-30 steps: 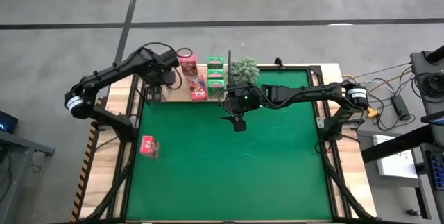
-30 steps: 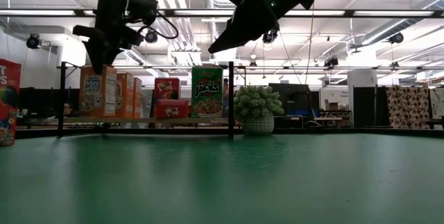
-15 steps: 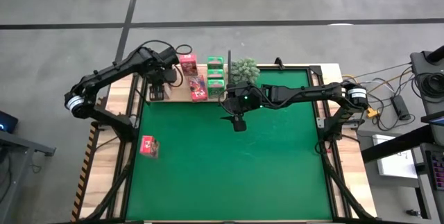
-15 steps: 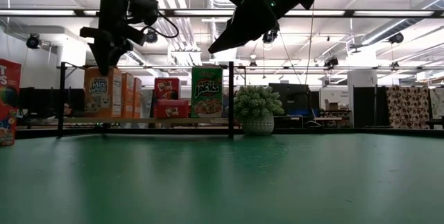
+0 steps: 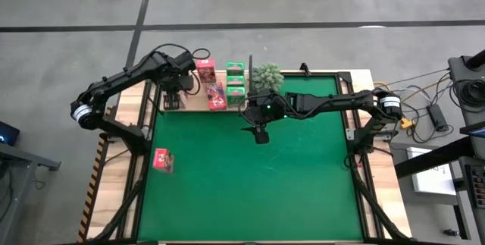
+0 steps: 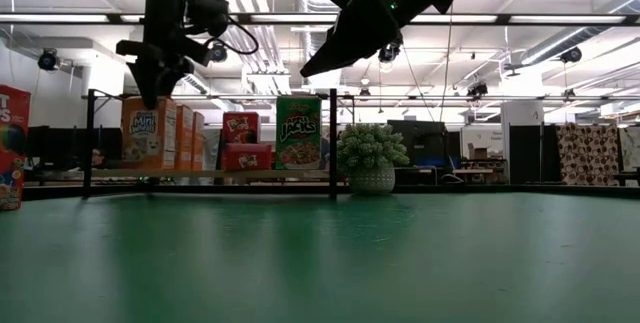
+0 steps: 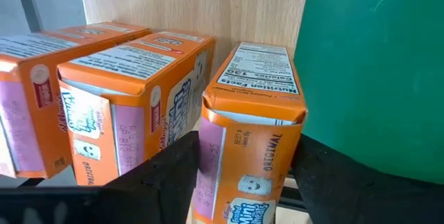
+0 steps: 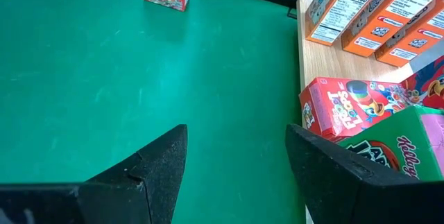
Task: Stack cereal on shelf
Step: Put the orange cereal box on the shelf aligned with the other orange cereal box, then put the right red cereal box on the shelf aligned with the other red cereal box
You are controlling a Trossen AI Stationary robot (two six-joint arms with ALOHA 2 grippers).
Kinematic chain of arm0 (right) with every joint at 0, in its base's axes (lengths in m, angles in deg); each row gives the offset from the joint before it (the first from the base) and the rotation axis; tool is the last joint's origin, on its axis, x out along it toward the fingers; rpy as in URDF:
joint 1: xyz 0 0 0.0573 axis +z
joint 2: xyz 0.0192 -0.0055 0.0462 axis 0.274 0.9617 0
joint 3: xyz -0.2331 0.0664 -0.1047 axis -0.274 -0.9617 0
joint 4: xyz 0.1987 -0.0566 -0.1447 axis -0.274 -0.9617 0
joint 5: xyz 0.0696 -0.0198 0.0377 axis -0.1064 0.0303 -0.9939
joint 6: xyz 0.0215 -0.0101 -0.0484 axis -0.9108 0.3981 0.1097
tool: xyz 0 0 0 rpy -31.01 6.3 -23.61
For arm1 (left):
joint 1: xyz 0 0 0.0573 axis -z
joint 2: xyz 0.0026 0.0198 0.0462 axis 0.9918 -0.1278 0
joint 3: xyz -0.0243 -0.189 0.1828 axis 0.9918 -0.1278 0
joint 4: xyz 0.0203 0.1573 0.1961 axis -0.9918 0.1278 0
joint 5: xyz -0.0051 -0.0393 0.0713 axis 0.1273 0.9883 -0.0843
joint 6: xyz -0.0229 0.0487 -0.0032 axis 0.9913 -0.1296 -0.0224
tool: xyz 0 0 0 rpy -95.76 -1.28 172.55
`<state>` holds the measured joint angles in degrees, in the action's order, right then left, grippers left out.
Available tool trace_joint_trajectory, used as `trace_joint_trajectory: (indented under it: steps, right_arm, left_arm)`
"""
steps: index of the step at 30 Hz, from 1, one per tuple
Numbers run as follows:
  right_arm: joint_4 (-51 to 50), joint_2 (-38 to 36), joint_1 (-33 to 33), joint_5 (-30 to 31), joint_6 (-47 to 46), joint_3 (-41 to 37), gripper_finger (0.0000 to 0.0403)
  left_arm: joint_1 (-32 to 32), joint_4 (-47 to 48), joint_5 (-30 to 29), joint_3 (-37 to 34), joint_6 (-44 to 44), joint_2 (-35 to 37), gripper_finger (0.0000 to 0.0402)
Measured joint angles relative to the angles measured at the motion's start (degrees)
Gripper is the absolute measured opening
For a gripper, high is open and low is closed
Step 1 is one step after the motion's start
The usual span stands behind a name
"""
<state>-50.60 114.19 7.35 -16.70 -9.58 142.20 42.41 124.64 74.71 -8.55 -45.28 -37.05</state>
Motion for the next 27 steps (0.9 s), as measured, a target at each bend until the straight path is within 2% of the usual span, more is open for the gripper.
trace_joint_trajectory:
  steps: [6,13,15,18,21,27]
  right_arm:
    - [0.0,0.0,0.0,0.0,-0.3,0.0,0.0233]
    - [0.0,0.0,0.0,0.0,-0.7,0.0,0.0233]
    - [0.0,0.0,0.0,0.0,-1.1,0.0,0.0233]
    - [0.0,0.0,0.0,0.0,-1.5,0.0,0.0233]
    - [-0.4,0.0,0.0,0.0,-1.6,0.0,0.0233]
    - [-2.5,0.0,0.0,0.0,-1.6,0.0,0.0233]
  left_arm:
    - [0.5,1.6,-0.3,1.9,-0.2,0.1,0.0229]
    - [0.9,3.6,0.0,7.9,2.4,0.1,0.0232]
    - [1.0,3.8,2.2,9.5,4.7,0.2,0.0230]
    - [1.7,2.4,9.3,11.3,10.1,0.6,0.0223]
    - [3.9,-4.5,14.8,9.8,15.3,2.1,0.0208]
    - [11.8,-26.4,14.5,-2.3,21.1,6.7,0.0158]
